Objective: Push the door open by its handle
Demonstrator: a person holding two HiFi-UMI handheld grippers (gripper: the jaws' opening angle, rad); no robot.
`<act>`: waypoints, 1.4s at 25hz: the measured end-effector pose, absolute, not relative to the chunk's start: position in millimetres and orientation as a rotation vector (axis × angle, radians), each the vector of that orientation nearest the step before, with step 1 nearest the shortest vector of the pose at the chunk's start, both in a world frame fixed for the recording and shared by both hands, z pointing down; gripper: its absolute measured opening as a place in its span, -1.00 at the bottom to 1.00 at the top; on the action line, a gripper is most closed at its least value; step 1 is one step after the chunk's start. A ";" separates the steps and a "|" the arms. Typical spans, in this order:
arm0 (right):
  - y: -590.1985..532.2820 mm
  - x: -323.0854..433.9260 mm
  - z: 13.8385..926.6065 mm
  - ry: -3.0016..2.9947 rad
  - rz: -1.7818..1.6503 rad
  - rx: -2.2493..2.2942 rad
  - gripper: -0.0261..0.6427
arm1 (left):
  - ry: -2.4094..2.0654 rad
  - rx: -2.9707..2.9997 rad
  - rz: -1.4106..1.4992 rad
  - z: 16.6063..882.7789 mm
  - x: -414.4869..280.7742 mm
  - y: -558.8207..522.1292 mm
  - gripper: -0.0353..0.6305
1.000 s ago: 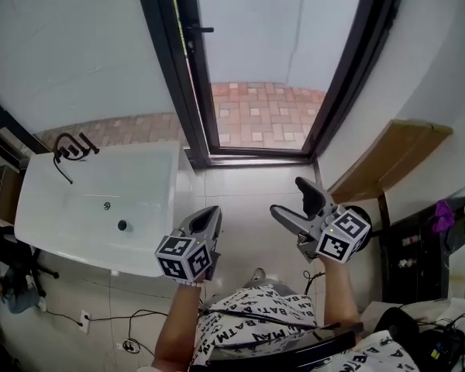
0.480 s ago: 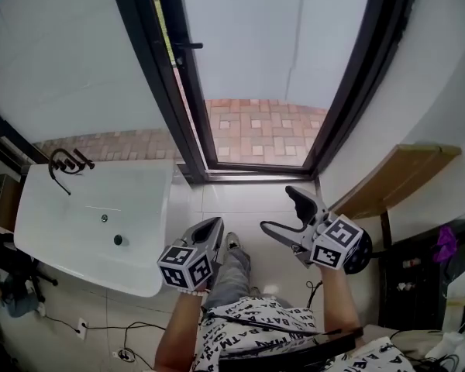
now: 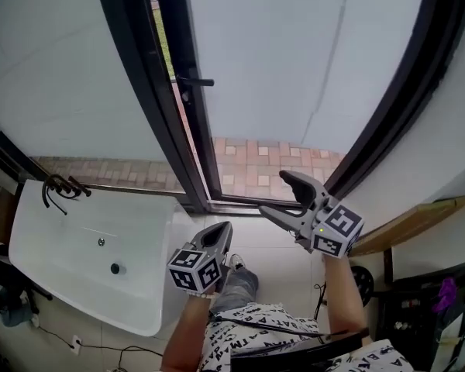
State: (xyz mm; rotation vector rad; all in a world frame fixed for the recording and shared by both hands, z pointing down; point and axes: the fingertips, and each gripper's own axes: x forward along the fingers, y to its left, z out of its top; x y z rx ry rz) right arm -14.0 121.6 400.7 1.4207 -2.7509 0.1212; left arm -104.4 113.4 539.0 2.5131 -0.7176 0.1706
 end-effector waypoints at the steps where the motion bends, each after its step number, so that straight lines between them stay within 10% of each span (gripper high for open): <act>1: 106.7 -10.2 391.4 -2.766 0.120 1.413 0.19 | -0.721 2.515 0.176 534.4 -99.8 102.2 -0.89; 35: -249.5 -74.1 424.1 -2.001 -0.010 0.660 -0.19 | -0.852 2.500 0.021 496.5 -61.1 -83.7 -0.89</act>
